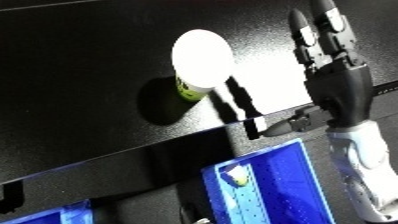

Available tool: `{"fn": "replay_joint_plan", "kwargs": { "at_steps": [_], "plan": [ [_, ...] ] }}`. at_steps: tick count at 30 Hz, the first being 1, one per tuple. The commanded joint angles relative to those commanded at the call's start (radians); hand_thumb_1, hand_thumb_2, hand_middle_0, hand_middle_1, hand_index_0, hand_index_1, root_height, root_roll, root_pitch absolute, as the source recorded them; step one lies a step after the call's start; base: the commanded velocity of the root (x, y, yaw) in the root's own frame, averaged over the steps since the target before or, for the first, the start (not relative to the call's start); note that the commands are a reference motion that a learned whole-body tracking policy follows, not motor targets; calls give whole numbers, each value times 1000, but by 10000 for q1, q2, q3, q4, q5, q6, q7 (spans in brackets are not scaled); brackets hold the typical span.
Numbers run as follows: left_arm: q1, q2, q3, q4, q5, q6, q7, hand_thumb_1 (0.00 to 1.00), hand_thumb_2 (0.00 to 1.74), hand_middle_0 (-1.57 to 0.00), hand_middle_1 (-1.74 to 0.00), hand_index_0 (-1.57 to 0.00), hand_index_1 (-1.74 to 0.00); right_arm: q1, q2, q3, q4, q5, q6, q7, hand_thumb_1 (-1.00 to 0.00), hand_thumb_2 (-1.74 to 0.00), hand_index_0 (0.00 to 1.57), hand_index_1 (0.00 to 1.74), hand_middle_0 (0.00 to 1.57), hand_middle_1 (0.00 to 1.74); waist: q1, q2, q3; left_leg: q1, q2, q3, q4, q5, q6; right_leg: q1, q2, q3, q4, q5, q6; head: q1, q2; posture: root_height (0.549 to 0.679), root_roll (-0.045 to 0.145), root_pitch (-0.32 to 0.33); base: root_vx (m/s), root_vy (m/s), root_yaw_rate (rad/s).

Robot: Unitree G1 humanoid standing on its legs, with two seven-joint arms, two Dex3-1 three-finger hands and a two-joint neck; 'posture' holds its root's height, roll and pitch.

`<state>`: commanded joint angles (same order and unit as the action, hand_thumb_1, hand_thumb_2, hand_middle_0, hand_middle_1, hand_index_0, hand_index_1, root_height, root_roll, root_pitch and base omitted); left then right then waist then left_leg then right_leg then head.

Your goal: Pick up the object and place it into the box

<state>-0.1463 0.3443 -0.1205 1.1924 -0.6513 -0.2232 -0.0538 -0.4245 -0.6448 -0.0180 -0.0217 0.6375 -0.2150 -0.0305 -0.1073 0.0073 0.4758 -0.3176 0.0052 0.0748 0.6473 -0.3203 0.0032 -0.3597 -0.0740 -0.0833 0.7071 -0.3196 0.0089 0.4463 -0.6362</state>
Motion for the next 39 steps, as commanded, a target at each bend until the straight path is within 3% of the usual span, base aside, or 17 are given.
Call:
{"fn": "replay_joint_plan", "kwargs": {
  "at_steps": [8, 25, 39],
  "plan": [
    [-154, 40, -95, 106, 62, 111, 8, 0, 0, 0, 0, 0, 0, -794, -243, 723, 775, -169, 1107, -425, 0, 0, 0, 0, 0, 0, 196, 52, 34, -27, -60, -93, -11, 37, -9, -13, -46, -46, 55, -48, -55, 366, -6, 644, 53, -19, 3, -2, 65],
    [-293, 34, -406, -99, 194, 463, 131, 0, 0, 0, 0, 0, 0, -2405, -63, 2089, 1767, 142, 2364, 206, 0, 0, 0, 0, 0, 0, 646, 191, -37, -123, -188, -249, 115, 71, -7, -39, -217, -193, 240, -122, -136, 1473, 215, 642, 60, -25, 11, 1, 58],
    [-355, -66, -602, -293, 264, 691, 258, 0, 0, 0, 0, 0, 0, -3039, 293, 2632, 1757, 361, 2806, 242, -700, -1218, 1099, 1218, 1099, 1218, 818, 225, -50, -160, -223, -310, 133, 105, -15, -81, -297, -243, 322, -132, -140, 1893, 342, 642, 63, -26, 4, -3, 38]
  ]
}}
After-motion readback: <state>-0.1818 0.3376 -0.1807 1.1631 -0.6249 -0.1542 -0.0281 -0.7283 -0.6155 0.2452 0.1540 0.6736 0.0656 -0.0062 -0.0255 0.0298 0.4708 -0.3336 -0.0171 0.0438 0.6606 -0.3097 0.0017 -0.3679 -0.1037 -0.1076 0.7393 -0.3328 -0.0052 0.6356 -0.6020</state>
